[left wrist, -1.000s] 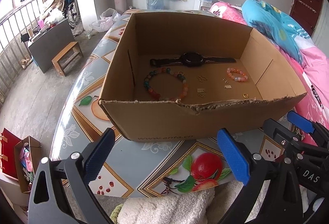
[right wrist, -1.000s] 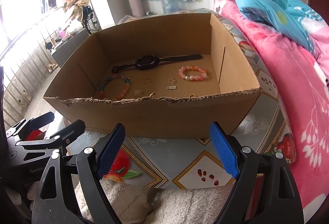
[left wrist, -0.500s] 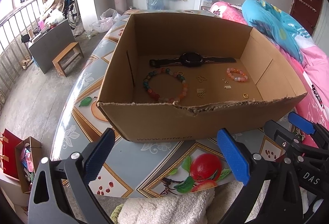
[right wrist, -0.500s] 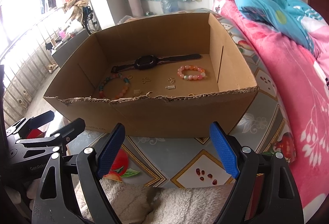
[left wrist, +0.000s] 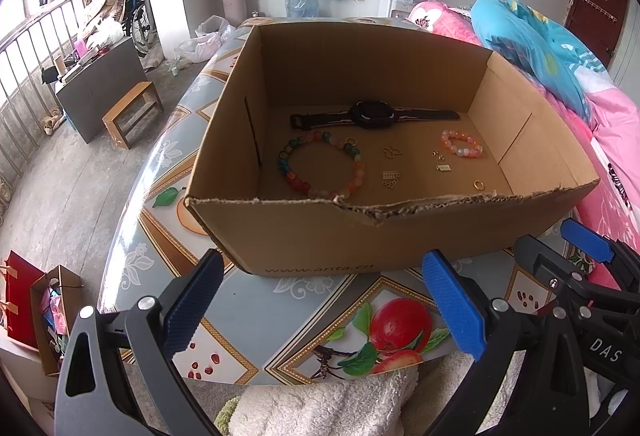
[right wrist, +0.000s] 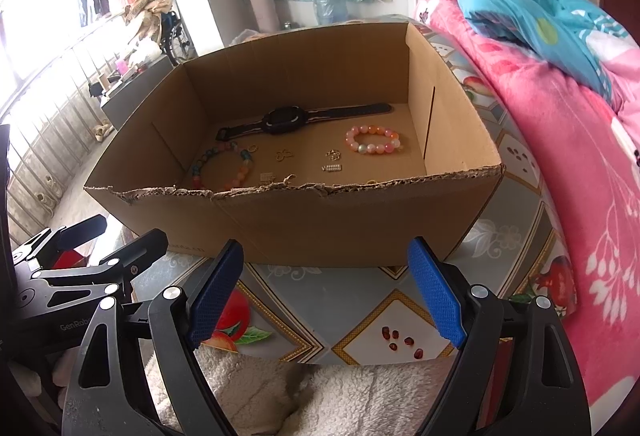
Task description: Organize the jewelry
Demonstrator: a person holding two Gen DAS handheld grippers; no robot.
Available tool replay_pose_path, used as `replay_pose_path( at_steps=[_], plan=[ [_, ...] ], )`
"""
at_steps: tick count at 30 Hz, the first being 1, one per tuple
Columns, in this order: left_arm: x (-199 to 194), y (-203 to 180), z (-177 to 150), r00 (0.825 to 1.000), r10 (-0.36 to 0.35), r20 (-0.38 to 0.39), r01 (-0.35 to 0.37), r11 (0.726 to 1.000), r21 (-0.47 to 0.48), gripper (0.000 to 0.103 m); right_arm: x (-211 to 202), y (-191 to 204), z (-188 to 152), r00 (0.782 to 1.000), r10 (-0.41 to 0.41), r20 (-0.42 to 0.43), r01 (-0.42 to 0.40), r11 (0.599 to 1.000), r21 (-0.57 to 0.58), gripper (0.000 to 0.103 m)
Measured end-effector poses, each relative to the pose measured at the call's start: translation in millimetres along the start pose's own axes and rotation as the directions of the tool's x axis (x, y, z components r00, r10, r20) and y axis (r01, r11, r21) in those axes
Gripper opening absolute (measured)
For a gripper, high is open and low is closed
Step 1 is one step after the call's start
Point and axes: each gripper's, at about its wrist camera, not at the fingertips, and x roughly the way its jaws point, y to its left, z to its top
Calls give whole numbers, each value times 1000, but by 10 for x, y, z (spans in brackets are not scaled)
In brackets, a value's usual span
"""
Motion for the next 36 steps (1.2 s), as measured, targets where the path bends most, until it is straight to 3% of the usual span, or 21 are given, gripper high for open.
replay_pose_path(
  at_steps=[36],
  plan=[
    [-6,16,1,1000,8,0,-8,1000,-7,97,-27,-3,-11,1000,-4,-3,4,1000,0,80]
  ],
)
